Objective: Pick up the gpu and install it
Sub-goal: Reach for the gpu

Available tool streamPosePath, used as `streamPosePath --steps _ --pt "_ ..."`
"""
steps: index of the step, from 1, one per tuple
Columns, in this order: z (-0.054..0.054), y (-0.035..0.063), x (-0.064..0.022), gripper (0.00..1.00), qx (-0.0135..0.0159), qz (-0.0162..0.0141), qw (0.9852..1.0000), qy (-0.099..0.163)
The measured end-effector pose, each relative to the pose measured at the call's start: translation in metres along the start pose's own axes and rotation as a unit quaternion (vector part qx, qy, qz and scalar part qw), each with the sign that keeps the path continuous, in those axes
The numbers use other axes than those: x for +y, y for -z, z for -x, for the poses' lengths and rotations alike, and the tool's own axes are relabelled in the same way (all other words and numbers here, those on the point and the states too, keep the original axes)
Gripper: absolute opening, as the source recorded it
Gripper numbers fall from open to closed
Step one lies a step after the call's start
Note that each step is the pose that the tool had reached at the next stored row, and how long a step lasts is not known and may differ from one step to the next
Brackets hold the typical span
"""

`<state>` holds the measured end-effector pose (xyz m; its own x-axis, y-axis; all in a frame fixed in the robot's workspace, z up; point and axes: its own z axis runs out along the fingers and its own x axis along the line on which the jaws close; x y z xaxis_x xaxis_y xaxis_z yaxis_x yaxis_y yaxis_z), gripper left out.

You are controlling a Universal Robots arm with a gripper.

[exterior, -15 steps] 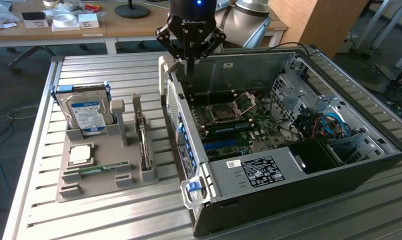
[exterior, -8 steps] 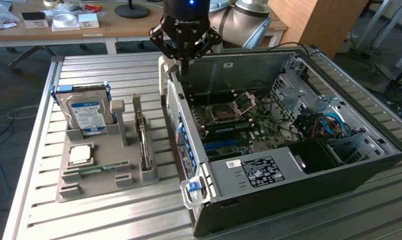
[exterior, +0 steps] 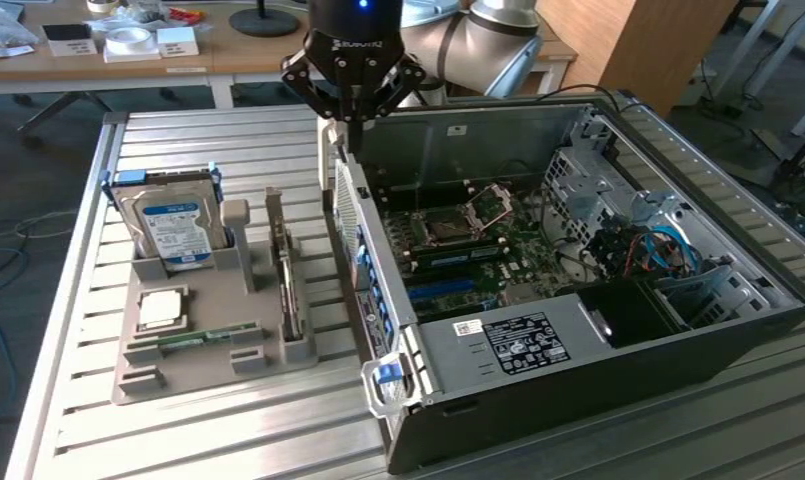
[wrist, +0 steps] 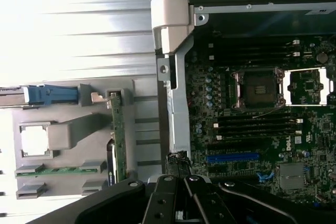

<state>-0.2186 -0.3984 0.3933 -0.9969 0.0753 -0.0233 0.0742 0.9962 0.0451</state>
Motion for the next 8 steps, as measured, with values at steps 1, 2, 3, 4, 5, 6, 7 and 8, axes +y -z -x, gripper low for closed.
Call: streamPosePath --steps 1,2,3,4,5,6,7,8 --pt "-0.002 0.0001 -0.0001 0.11 0.0 0.0 1.0 0.0" --pt "-0.004 0.0001 -0.0001 0.11 0.0 -0.0001 1.0 0.0" --pt "-0.005 0.0002 -0.0002 0.11 0.0 0.0 1.0 0.0" --pt "-0.007 0.0002 -0.0003 0.11 0.0 -0.0001 1.0 0.0" --pt "-0.009 0.0003 -0.0003 0.11 0.0 -0.0001 1.0 0.0" --pt "-0.011 0.0003 -0.0004 0.11 0.0 0.0 1.0 0.0" --pt "-0.013 0.0003 -0.0005 0.11 0.0 -0.0001 1.0 0.0" --pt "-0.014 0.0004 -0.0006 0.11 0.0 -0.0001 1.0 0.0"
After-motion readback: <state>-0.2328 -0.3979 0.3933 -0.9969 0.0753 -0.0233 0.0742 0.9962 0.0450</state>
